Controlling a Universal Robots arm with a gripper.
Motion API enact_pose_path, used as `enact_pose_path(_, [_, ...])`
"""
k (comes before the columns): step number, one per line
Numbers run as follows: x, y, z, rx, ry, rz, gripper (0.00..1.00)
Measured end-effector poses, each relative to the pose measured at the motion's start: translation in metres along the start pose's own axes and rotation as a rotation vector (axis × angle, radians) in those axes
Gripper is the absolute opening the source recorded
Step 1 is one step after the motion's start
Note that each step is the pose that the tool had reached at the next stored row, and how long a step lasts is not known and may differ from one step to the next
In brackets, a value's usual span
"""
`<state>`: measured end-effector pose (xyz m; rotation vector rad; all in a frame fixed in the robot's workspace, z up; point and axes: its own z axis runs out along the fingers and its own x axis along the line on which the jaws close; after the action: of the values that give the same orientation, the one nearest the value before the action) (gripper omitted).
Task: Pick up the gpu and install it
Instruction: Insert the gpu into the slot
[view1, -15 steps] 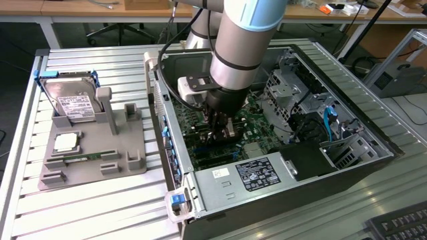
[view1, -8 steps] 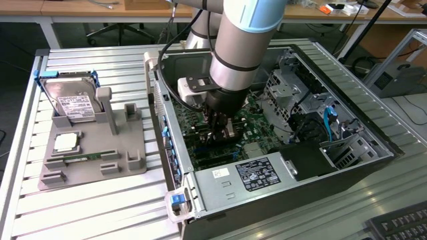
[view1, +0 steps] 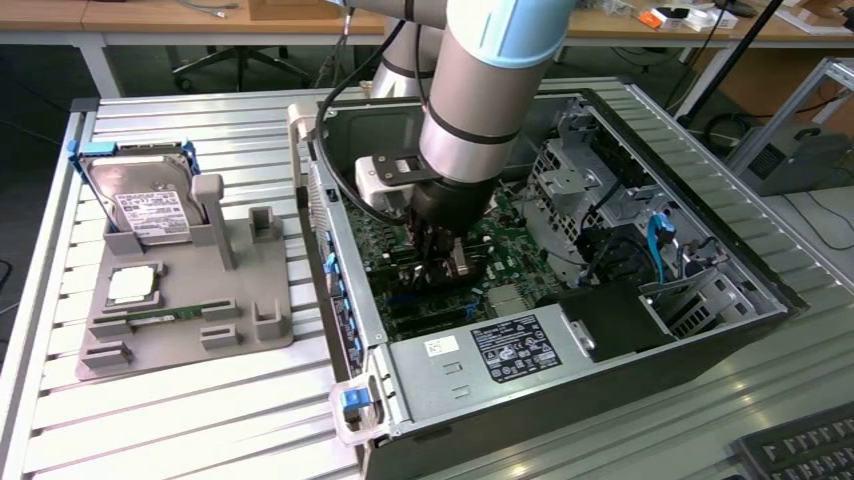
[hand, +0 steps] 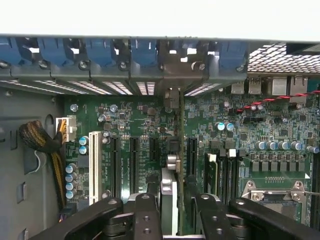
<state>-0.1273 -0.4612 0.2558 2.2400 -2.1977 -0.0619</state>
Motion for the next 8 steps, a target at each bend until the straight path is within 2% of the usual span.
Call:
enact_pose_path(4, [0.0000, 0.0000, -0.0001, -0.0001, 0.0016, 0.000, 0.34])
enact_pose_path(7, [-0.0002, 0.0002, -0.0032, -0.0003, 0.0132, 0.001, 0.34])
enact_pose_path(8, [-0.0006, 0.0002, -0.0057, -0.0005, 0.0207, 0.001, 0.34])
